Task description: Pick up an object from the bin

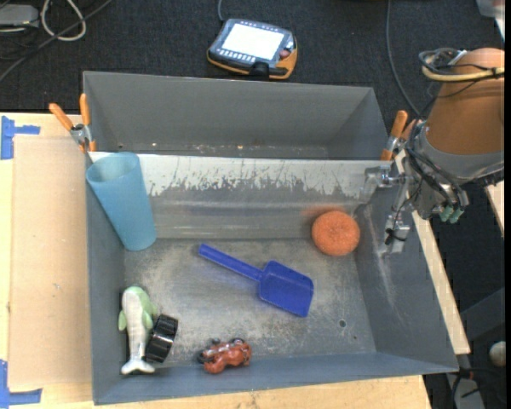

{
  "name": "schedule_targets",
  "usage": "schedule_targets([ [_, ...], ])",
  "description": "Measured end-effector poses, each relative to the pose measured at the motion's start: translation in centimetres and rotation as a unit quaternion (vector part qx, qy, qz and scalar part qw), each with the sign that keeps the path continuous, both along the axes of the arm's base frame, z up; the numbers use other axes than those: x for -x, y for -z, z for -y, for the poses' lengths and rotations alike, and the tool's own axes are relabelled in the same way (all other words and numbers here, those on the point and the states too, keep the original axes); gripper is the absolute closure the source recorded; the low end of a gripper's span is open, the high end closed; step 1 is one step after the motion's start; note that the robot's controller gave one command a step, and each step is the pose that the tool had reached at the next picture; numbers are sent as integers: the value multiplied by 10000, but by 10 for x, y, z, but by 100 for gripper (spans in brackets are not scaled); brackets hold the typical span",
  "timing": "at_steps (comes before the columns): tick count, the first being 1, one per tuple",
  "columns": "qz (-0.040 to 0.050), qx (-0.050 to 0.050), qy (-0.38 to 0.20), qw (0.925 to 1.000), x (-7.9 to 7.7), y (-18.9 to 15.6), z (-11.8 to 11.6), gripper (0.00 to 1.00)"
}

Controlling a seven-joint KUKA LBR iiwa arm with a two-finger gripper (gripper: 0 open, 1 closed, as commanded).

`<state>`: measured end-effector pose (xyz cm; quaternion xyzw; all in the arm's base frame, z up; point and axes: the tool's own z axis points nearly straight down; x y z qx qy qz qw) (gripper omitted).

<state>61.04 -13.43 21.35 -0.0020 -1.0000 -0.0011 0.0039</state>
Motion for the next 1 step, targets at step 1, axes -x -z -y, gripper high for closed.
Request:
schedule_targets([
  [1,41,6,-27,10000,-2,-4,-1,0],
])
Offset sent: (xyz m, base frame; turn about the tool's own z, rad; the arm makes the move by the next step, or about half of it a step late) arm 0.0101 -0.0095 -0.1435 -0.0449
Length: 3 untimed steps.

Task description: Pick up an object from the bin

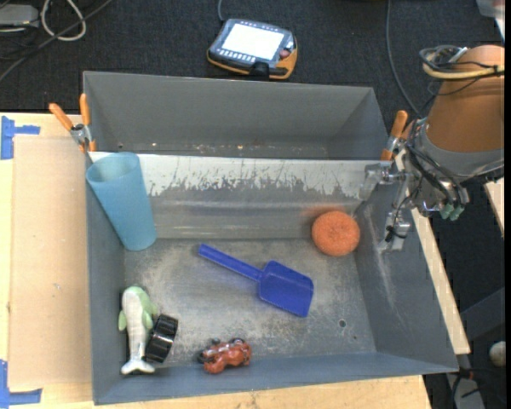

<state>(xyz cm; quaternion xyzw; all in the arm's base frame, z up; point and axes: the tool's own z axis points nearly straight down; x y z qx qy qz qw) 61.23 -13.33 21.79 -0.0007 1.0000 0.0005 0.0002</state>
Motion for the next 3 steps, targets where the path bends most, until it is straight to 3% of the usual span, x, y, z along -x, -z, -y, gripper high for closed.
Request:
schedule_targets([
  [1,5,-5,-178,9998,-10,143,9,0],
  [2,71,9,236,9997,-10,67,-1,0],
  [3,-19,-19,-8,10000,-8,119,-12,0],
])
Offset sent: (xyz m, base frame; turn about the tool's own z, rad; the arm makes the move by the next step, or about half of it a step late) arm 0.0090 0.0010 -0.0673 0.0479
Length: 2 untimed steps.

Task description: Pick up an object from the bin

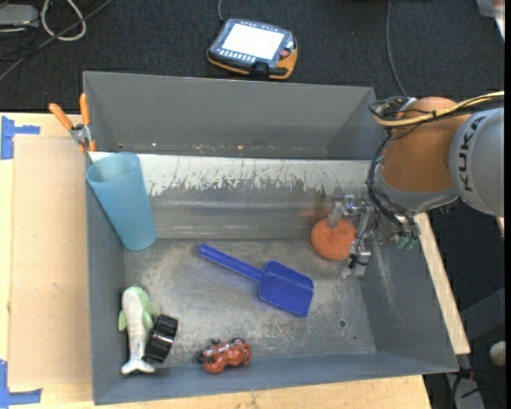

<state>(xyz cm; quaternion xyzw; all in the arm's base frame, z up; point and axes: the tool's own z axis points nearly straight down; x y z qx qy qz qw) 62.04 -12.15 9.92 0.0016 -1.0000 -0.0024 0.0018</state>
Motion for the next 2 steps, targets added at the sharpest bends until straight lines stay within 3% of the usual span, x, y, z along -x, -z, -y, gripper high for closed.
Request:
schedule_targets([
  [1,114,21,235,9997,4,29,14,0],
  [2,91,4,437,9990,-2,25,16,100],
])
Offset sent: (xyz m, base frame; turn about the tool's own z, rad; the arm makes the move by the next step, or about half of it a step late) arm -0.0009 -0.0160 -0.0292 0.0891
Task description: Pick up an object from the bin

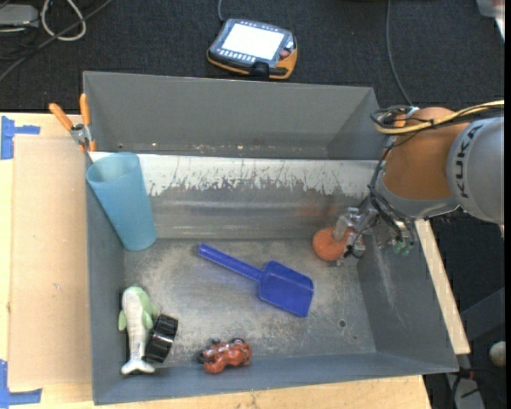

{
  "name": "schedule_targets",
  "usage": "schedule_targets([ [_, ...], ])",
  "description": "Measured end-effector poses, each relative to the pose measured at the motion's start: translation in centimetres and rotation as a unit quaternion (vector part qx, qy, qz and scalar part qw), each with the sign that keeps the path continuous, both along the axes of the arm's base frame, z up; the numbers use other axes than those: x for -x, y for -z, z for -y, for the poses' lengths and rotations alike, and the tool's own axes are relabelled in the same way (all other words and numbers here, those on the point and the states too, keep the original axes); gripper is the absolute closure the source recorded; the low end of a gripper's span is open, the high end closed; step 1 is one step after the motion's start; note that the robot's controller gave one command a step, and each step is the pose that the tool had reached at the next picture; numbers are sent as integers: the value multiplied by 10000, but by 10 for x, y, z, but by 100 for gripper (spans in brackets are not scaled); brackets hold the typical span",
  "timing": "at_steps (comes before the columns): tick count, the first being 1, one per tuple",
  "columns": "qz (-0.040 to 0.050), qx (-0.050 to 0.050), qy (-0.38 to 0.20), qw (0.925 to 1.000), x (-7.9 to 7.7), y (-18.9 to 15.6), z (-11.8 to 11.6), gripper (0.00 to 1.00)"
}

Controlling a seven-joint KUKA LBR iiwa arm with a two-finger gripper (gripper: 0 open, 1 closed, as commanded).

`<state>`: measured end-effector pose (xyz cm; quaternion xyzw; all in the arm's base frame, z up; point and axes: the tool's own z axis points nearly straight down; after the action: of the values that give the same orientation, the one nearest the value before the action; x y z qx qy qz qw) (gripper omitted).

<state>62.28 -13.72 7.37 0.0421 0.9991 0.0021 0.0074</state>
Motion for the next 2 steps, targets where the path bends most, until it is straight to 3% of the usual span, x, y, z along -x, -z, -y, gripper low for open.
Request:
schedule_targets([
  [1,0,2,-4,10000,0,0,0,100],
  [2,-45,-8,-11,10000,3,-21,-1,100],
])
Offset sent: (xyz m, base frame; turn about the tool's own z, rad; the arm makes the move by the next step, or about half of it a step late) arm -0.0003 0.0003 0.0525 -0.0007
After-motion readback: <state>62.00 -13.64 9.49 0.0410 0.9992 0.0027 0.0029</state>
